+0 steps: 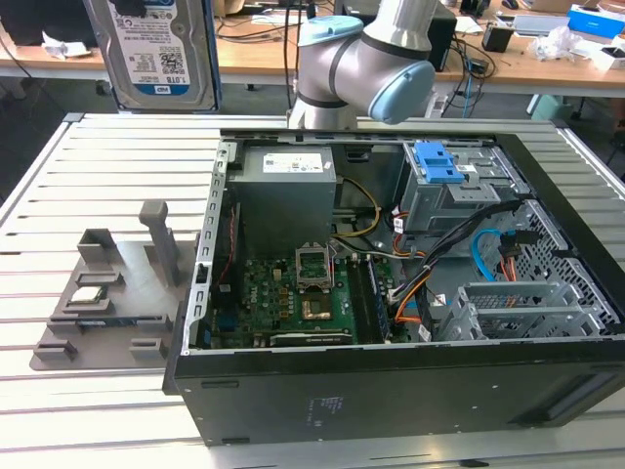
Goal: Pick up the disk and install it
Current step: 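Pick up the disk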
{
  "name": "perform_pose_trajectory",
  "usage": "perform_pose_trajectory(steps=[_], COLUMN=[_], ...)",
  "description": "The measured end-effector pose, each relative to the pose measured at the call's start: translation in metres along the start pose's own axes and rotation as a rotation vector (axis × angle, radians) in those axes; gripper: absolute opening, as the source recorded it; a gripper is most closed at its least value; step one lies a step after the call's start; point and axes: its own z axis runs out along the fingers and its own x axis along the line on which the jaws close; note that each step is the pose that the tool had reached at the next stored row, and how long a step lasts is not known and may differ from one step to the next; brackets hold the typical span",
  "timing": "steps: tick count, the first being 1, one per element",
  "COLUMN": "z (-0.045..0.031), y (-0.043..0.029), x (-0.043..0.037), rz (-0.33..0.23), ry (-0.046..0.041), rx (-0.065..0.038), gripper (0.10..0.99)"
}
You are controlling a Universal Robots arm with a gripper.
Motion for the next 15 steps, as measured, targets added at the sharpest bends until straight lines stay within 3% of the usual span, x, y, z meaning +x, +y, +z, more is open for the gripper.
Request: perform_pose_trajectory(steps=[2,9,15], z=[0.0002,0.0005,0.001], y=[-0.014,-0.0387,-0.0722], x=[-0.0005,-0.0014,-0.0026], rz=[0.0,0.0,0.0], ry=[0.0,0.0,0.0], rx=[0.0,0.0,0.0], gripper=[0.361,0.361,0.361])
